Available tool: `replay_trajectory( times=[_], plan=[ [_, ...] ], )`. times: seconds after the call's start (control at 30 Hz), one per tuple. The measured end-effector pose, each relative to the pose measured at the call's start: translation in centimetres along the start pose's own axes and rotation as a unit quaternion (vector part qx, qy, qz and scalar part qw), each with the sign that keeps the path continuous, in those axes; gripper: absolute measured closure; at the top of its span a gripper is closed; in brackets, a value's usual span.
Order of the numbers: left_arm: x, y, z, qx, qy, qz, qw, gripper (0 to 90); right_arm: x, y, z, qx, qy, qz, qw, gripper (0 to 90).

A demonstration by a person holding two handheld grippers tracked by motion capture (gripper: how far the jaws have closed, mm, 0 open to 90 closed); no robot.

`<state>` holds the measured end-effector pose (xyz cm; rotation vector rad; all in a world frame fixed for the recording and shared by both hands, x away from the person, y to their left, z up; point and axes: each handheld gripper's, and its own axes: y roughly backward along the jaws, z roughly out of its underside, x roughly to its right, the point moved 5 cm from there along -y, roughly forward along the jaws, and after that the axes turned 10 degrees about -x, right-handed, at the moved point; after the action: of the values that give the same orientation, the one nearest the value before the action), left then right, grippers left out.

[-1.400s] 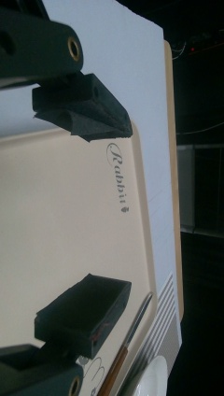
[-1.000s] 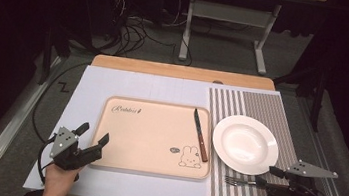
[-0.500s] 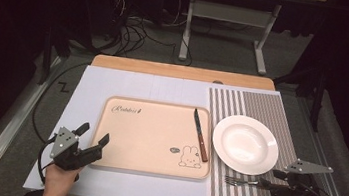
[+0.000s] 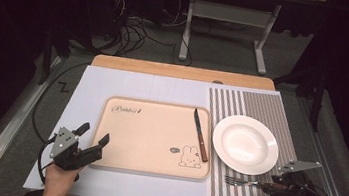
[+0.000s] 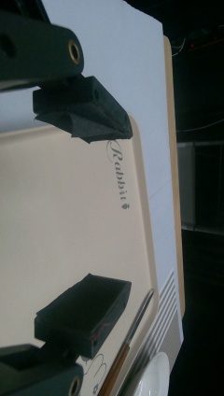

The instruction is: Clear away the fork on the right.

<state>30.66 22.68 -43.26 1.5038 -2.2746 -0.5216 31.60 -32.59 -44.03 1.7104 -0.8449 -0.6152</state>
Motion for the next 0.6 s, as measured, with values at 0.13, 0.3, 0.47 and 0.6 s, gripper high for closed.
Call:
replay_trajectory(
  times=[0.13, 0.3, 0.47, 0.6],
  plan=[
    [0.0, 0.0, 0.0, -0.001, 0.0, 0.0, 1.0, 23.4, 0.2, -0.4, -0.1, -0.013, 0.004, 0.002, 0.9999, 49.0],
    [0.0, 0.0, 0.0, -0.001, 0.0, 0.0, 1.0, 23.4, 0.3, -0.8, -0.2, -0.026, 0.007, 0.002, 0.9996, 48.5],
    [0.0, -0.1, 0.0, -0.002, 0.0, 0.0, 1.0, 23.4, 0.3, -1.0, -0.3, -0.034, 0.011, 0.001, 0.9994, 46.9],
    [0.0, 0.0, 0.0, -0.002, -0.001, 0.001, 1.0, 23.4, 0.2, -1.1, -0.3, -0.04, 0.018, 0.007, 0.999, 46.5]
  ],
)
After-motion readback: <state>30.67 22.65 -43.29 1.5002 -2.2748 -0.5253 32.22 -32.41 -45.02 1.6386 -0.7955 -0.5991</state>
